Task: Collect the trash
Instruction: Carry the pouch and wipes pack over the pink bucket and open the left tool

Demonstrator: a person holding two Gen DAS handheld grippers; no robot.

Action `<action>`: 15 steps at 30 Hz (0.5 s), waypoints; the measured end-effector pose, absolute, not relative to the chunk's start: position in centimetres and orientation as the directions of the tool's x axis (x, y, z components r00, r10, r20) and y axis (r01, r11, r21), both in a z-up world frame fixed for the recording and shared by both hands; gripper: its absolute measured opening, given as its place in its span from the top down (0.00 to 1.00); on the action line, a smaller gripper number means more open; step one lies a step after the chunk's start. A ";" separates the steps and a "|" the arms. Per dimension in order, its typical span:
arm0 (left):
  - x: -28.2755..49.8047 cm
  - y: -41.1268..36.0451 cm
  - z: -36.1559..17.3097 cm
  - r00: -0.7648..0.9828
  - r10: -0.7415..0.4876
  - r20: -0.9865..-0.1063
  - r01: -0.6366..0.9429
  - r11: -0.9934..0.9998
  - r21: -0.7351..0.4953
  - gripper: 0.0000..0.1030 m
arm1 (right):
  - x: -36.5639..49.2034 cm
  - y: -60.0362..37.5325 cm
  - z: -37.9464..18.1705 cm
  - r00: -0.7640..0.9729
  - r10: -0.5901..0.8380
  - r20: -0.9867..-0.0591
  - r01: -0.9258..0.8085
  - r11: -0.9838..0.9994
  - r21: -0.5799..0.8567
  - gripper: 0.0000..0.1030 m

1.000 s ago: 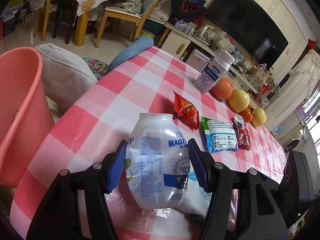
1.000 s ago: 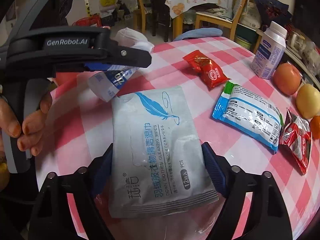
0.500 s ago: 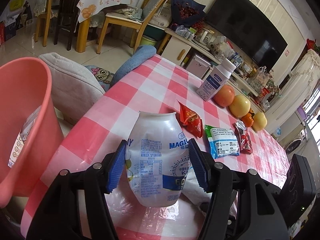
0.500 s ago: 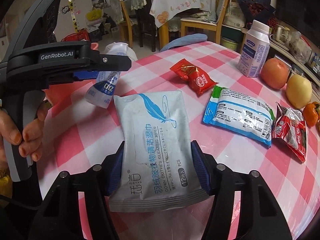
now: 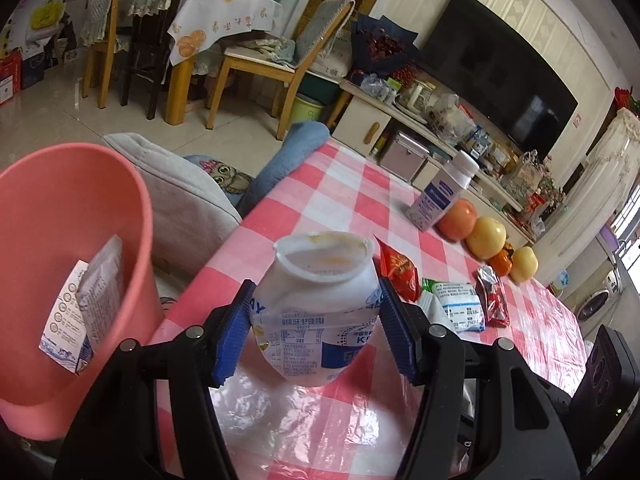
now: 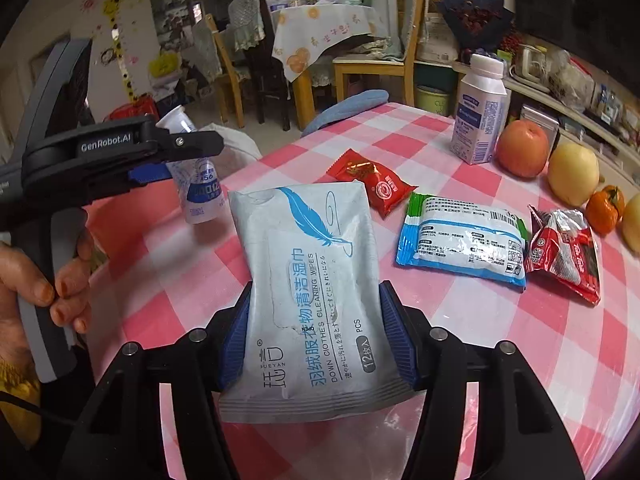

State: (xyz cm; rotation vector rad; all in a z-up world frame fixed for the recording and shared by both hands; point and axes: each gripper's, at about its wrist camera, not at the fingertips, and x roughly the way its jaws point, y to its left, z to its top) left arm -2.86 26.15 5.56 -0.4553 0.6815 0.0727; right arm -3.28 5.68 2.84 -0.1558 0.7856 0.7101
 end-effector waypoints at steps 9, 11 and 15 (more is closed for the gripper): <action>-4.6 30.2 7.4 0.807 0.060 -0.587 -0.307 0.892 -0.331 0.40 | -4.5 8.9 7.4 0.494 0.613 -0.617 -0.636 0.738 0.224 0.41; -5.2 31.8 7.7 0.811 0.100 -0.576 -0.342 0.881 -0.328 0.40 | -4.6 10.2 8.3 0.481 0.640 -0.598 -0.644 0.722 0.254 0.41; -6.4 34.8 8.3 0.795 0.193 -0.575 -0.429 0.849 -0.308 0.40 | -5.1 14.9 10.0 0.446 0.688 -0.572 -0.686 0.674 0.276 0.41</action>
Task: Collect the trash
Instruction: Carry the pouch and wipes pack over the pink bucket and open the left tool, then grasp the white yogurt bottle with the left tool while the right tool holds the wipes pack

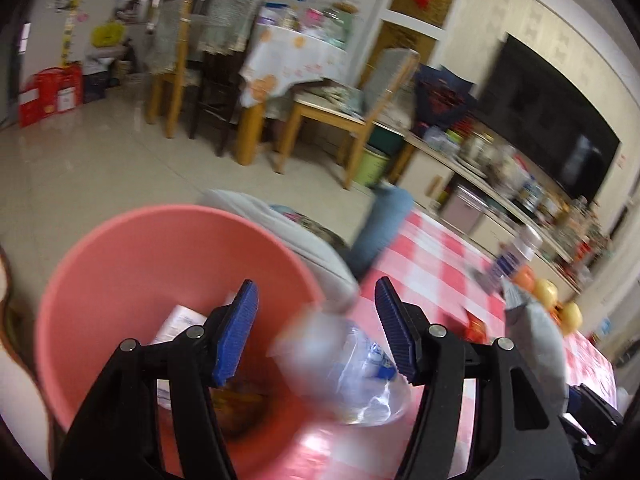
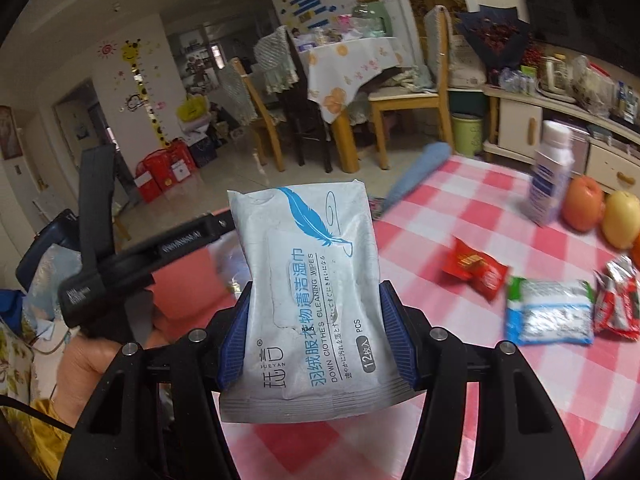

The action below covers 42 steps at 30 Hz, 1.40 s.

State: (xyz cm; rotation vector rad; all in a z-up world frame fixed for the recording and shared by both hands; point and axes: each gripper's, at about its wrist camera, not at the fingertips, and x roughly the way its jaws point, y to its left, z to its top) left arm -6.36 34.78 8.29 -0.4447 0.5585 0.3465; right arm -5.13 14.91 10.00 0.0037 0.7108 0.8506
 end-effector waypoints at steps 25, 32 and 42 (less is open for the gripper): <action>-6.6 39.2 7.8 0.822 -0.073 -0.565 -0.217 0.877 -0.428 0.36 | -5.0 17.0 10.6 0.553 0.611 -0.566 -0.627 0.753 0.200 0.41; -3.3 30.2 6.1 0.723 -0.165 -0.670 0.048 0.981 -0.189 0.26 | -5.7 9.3 10.2 0.611 0.567 -0.552 -0.529 0.811 0.248 0.41; -1.0 24.1 2.5 0.639 -0.007 -0.769 0.149 0.982 0.114 0.23 | -6.4 4.2 8.8 0.600 0.593 -0.537 -0.497 0.802 0.330 0.41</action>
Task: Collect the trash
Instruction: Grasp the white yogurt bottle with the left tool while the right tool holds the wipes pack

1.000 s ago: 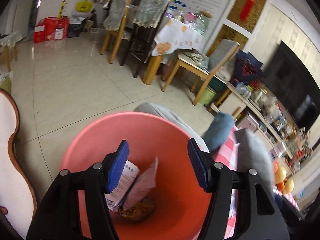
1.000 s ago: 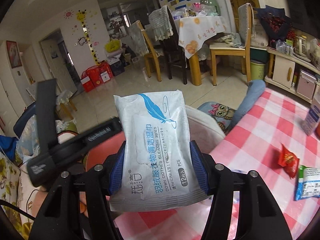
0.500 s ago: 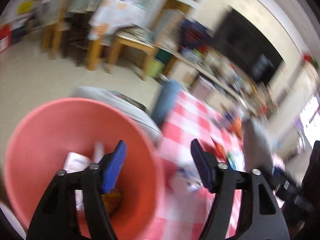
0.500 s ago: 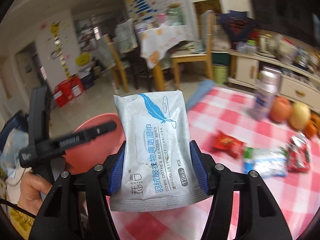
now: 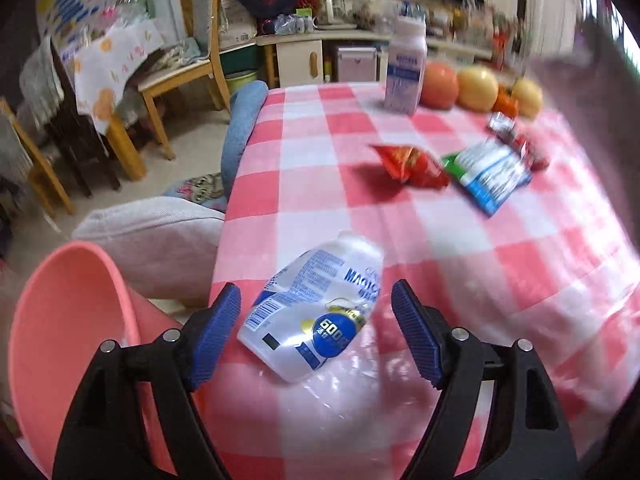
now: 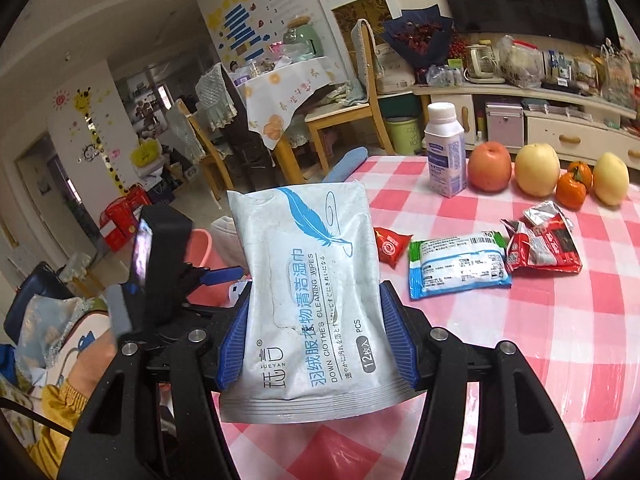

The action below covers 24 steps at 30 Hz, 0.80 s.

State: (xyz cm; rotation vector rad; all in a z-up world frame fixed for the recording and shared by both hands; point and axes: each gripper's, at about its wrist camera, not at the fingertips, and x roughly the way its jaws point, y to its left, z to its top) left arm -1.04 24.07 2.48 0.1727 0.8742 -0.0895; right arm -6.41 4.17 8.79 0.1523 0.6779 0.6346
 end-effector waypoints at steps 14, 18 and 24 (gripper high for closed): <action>0.8 21.9 1.3 0.580 -0.162 -0.798 0.197 0.979 -0.055 0.22 | -6.7 2.2 8.6 0.602 0.605 -0.521 -0.482 0.795 0.367 0.41; 1.0 21.9 1.2 0.573 -0.200 -0.794 0.169 0.978 -0.125 0.22 | -6.5 2.1 8.4 0.602 0.599 -0.528 -0.473 0.800 0.369 0.40; 0.8 21.9 1.2 0.590 -0.174 -0.789 0.135 0.984 -0.116 0.37 | -6.1 2.7 7.8 0.593 0.592 -0.546 -0.474 0.804 0.358 0.40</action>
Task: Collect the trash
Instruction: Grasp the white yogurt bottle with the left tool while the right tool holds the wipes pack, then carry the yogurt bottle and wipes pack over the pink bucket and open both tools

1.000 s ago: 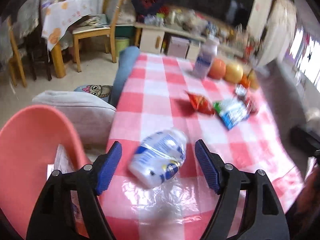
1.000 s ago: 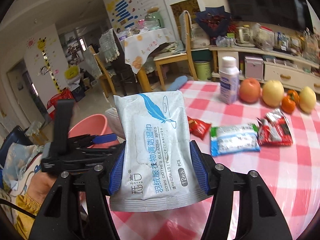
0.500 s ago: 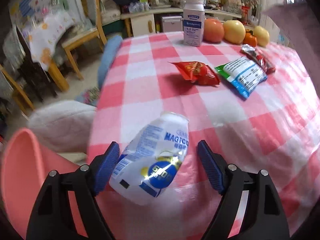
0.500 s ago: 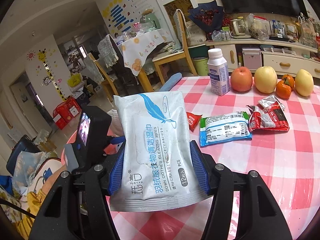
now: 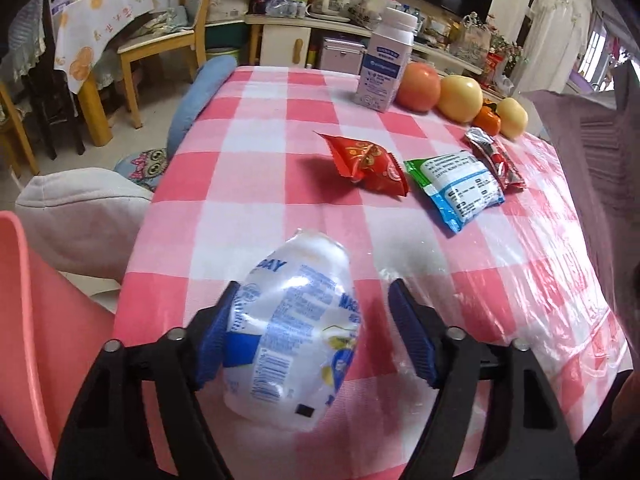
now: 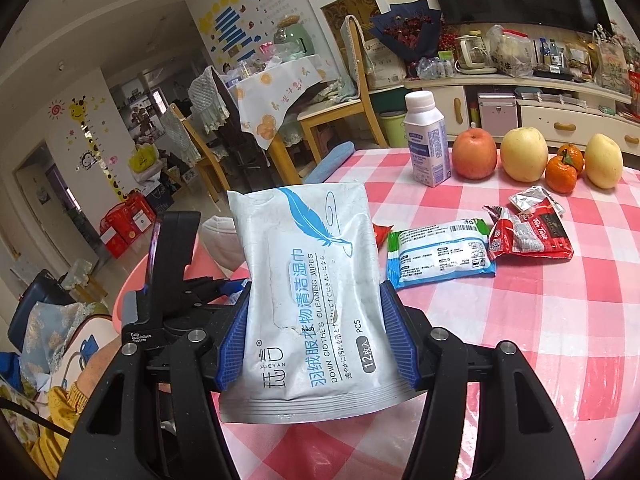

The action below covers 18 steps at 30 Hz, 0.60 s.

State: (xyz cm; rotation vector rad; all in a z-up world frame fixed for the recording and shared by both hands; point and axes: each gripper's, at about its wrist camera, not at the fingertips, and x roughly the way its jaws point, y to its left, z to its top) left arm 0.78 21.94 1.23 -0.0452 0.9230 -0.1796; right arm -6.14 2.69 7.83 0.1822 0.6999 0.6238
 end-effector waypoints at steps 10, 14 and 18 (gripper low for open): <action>0.2 22.9 1.7 0.612 -0.152 -0.776 0.064 0.988 -0.143 0.74 | -5.8 3.9 6.9 0.586 0.573 -0.574 -0.472 0.816 0.333 0.40; 0.1 23.6 1.8 0.613 -0.169 -0.772 0.046 0.983 -0.179 0.75 | -5.7 4.5 6.5 0.583 0.565 -0.584 -0.473 0.820 0.321 0.40; -0.3 24.8 2.5 0.640 -0.200 -0.742 0.021 0.970 -0.243 0.75 | -5.7 5.1 6.2 0.574 0.566 -0.592 -0.475 0.819 0.322 0.40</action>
